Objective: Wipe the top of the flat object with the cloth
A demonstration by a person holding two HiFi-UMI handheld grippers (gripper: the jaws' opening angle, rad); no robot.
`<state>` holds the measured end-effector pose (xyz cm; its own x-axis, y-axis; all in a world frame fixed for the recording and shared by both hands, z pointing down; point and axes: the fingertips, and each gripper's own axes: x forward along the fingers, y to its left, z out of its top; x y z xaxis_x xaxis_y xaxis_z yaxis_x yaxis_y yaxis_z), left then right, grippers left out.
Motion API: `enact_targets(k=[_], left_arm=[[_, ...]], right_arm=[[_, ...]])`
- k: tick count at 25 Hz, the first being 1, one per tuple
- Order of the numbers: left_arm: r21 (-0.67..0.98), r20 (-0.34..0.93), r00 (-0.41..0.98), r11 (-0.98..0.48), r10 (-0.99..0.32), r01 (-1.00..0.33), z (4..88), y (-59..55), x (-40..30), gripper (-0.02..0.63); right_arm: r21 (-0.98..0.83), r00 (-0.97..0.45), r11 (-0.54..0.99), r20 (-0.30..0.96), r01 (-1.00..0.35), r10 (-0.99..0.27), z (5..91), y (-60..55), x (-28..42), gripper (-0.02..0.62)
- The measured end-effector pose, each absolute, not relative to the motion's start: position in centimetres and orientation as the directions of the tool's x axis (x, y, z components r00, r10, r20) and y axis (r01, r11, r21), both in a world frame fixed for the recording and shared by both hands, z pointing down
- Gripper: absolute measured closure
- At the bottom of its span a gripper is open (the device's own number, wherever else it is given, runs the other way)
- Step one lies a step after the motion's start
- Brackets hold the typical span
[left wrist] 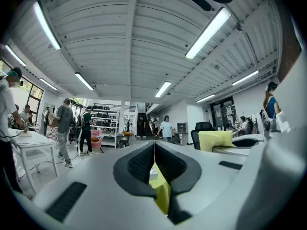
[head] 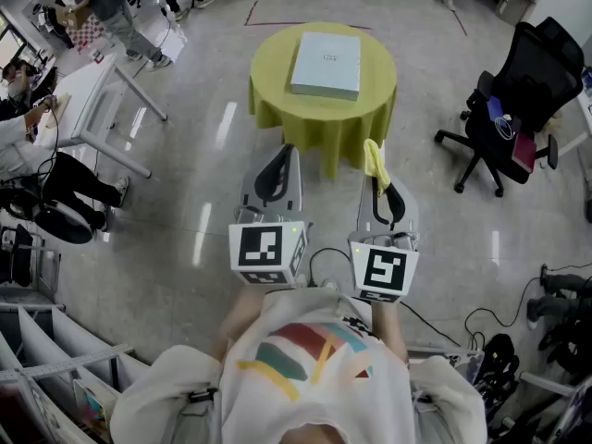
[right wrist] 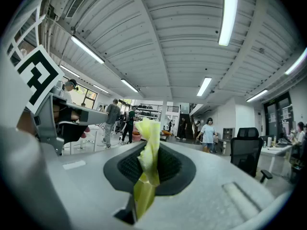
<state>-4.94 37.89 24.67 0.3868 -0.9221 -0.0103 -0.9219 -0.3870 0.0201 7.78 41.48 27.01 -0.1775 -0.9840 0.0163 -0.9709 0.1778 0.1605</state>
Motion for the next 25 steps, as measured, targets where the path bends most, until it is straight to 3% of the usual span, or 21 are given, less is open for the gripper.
enact_targets(k=[25], left_arm=[[0.039, -0.017, 0.268, -0.268, -0.963, -0.963, 25.2, 39.2, -5.6, 0.591]], right_arm=[[0.135, -0.229, 0.229, 0.013, -0.964, -0.973, 28.6, 41.7, 10.7, 0.568]])
